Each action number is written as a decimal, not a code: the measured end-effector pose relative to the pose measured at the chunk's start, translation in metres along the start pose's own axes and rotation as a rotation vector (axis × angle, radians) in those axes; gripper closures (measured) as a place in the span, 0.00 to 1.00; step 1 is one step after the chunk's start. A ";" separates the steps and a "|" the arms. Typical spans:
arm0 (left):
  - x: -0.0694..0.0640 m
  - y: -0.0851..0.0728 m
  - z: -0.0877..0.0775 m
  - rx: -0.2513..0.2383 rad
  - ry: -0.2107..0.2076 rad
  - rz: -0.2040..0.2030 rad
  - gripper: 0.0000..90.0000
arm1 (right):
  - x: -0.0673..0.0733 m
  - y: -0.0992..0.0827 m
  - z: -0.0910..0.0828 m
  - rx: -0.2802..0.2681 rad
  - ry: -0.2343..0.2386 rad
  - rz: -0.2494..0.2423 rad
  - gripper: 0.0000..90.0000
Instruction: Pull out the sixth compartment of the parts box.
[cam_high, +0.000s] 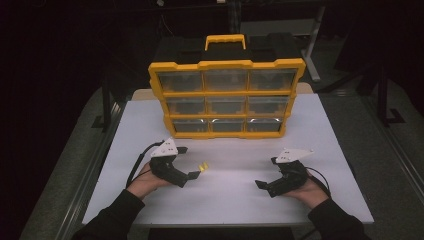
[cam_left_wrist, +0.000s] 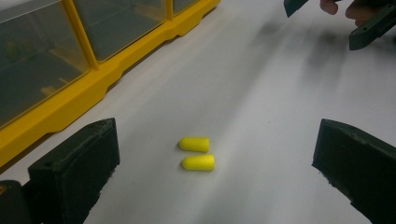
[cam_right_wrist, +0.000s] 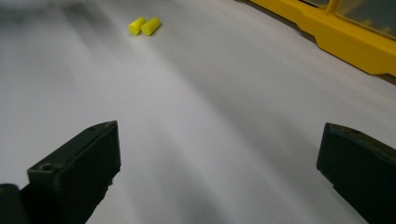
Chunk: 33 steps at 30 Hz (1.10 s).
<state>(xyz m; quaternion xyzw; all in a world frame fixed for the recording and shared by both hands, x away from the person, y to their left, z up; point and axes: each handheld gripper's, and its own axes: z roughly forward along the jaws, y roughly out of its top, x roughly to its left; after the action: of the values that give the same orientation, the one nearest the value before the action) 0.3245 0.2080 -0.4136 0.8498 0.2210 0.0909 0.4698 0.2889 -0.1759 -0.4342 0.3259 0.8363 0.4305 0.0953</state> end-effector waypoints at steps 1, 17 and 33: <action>0.000 0.001 0.001 -0.001 0.000 0.002 0.00 | 0.000 0.000 0.000 0.000 0.000 0.000 0.00; 0.001 0.008 0.011 -0.013 -0.008 0.007 0.00 | 0.000 0.000 0.001 0.004 0.003 -0.001 0.00; 0.001 0.015 0.023 -0.023 -0.007 0.017 0.00 | 0.000 0.000 0.002 0.005 0.002 -0.003 0.00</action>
<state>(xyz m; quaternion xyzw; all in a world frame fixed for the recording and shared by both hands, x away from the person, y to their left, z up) 0.3383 0.1836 -0.4134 0.8466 0.2112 0.0941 0.4794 0.2901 -0.1750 -0.4355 0.3245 0.8379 0.4286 0.0943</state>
